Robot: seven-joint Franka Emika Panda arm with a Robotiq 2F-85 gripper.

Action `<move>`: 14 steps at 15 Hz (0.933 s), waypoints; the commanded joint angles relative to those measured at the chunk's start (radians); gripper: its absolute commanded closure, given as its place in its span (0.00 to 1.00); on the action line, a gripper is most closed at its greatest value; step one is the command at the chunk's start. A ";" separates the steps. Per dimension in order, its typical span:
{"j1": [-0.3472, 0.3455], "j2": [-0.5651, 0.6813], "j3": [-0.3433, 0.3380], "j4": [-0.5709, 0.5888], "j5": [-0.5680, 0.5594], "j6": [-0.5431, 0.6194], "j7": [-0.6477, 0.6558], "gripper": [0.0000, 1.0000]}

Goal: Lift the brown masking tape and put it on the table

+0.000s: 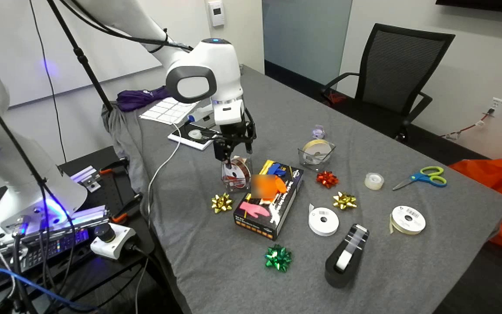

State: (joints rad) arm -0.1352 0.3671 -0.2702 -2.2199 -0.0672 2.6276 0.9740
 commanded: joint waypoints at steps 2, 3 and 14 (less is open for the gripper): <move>0.034 0.063 -0.044 0.021 -0.005 0.050 0.008 0.00; 0.033 0.068 -0.043 0.018 0.000 0.054 -0.005 0.00; 0.069 0.111 -0.074 0.005 -0.010 0.095 -0.020 0.61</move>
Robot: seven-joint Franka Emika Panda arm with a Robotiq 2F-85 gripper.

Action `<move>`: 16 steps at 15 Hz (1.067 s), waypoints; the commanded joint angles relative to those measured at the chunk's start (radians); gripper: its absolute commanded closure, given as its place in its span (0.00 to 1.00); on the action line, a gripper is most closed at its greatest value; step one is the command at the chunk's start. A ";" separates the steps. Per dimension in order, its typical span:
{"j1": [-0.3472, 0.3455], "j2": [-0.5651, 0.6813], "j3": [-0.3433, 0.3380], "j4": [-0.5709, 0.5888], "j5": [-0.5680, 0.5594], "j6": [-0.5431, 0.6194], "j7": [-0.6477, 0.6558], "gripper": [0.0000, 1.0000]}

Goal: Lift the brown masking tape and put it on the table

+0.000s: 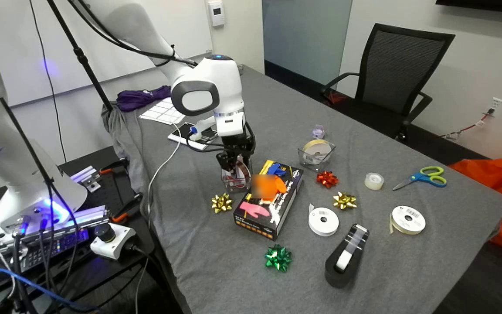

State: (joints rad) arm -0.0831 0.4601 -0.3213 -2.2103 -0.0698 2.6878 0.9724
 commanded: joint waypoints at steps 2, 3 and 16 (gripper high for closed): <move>0.020 0.020 -0.027 -0.007 -0.009 0.038 -0.021 0.75; 0.023 0.020 -0.030 -0.008 -0.009 0.040 -0.021 0.83; 0.019 -0.112 -0.004 -0.040 0.023 -0.055 -0.057 0.93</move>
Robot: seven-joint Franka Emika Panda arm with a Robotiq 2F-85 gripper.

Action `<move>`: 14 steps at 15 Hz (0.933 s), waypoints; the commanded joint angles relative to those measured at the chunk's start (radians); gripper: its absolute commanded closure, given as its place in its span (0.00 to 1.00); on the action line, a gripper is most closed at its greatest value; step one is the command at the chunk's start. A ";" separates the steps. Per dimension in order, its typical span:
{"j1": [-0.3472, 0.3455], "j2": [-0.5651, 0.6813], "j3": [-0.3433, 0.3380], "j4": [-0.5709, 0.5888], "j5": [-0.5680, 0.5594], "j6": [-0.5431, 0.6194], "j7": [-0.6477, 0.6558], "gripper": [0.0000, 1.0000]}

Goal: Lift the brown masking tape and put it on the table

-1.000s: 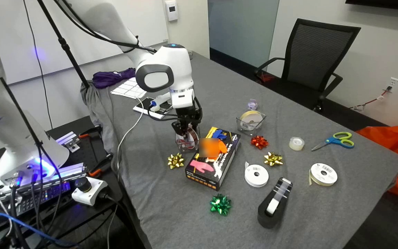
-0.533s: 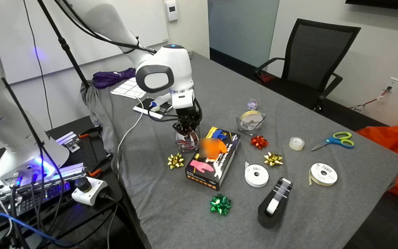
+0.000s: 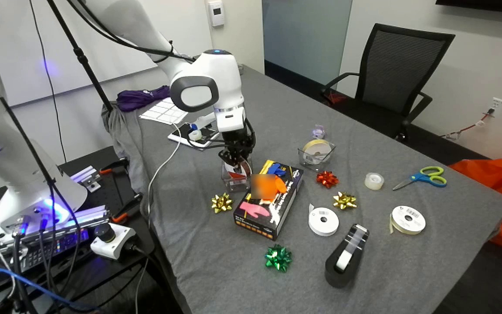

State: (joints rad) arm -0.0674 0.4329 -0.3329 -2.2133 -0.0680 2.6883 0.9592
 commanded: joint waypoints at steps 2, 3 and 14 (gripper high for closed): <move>0.002 -0.128 0.019 -0.033 0.027 -0.113 -0.049 0.93; 0.002 -0.150 0.026 -0.028 0.029 -0.147 -0.045 0.93; 0.019 -0.208 0.168 0.170 0.174 -0.298 0.200 0.93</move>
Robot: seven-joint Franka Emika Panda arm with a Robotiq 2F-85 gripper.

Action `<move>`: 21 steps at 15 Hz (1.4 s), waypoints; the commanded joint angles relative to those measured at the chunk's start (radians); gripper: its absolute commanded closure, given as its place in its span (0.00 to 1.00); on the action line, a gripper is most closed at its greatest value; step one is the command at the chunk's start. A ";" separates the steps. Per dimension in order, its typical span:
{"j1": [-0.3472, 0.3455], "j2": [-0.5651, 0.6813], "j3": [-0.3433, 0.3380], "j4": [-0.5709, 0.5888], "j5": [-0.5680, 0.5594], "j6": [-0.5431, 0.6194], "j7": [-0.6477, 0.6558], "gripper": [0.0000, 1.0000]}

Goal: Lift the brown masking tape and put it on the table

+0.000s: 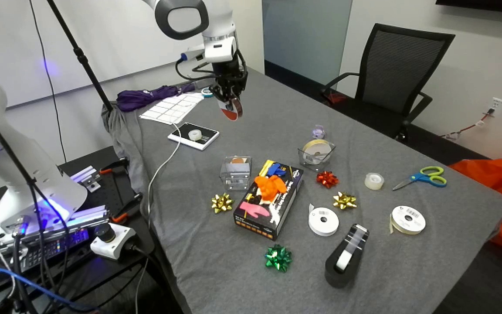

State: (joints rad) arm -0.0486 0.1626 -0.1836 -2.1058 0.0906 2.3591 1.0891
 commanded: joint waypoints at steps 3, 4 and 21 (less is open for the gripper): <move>0.009 0.156 0.024 0.107 -0.003 0.126 0.162 0.93; 0.012 0.193 0.023 0.122 0.002 0.177 0.184 0.93; 0.079 0.611 -0.067 0.348 0.153 0.660 0.190 0.02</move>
State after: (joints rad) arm 0.0213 0.7656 -0.2366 -1.7811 0.2172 3.0345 1.2922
